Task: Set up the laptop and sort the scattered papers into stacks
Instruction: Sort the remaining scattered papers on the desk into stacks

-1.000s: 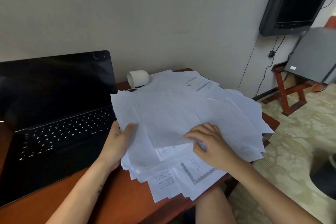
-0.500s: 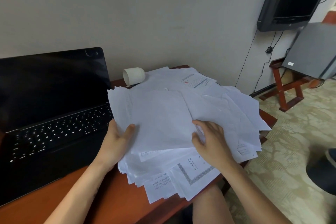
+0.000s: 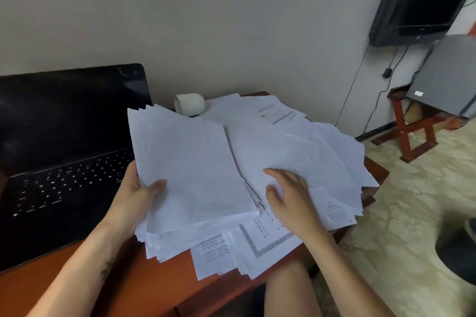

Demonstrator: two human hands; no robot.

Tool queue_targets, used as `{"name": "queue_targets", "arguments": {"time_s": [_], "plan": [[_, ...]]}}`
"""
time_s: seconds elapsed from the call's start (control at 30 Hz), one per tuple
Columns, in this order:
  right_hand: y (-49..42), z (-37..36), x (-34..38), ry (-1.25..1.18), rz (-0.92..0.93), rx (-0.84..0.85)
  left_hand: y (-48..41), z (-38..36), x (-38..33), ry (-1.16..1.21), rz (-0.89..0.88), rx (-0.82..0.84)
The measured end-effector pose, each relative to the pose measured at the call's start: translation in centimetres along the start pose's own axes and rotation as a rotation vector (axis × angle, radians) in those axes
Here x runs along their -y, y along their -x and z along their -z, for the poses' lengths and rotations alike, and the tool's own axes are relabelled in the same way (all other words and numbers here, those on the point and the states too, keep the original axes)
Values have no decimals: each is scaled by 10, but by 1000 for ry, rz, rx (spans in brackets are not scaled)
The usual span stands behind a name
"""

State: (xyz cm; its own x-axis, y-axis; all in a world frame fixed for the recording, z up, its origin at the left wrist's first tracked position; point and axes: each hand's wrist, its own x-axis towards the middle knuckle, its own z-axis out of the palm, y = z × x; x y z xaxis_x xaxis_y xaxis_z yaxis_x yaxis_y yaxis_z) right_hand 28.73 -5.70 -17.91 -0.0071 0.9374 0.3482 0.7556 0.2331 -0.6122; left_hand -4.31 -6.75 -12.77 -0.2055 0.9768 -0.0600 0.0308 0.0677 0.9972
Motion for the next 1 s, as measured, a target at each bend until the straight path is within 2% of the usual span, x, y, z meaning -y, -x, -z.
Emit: {"name": "queue_targets", "arguments": {"time_s": [0.23,0.33,0.7,0.83,0.93,1.0], "plan": [[-6,-4,1,233,109,59,54,40,10,32,-27,-162],[-6,-2,1,258,133,90,70,49,18,29,-34,-192],[-26,12,23,456,85,302,101,60,28,-52,-111,-232],[-39,4,43,387,53,296,101,59,31,-84,-137,-215],[-44,-6,53,483,55,415,101,61,34,-87,-149,-212],[-49,-7,54,546,54,418,100,62,36,-91,-155,-201]]}}
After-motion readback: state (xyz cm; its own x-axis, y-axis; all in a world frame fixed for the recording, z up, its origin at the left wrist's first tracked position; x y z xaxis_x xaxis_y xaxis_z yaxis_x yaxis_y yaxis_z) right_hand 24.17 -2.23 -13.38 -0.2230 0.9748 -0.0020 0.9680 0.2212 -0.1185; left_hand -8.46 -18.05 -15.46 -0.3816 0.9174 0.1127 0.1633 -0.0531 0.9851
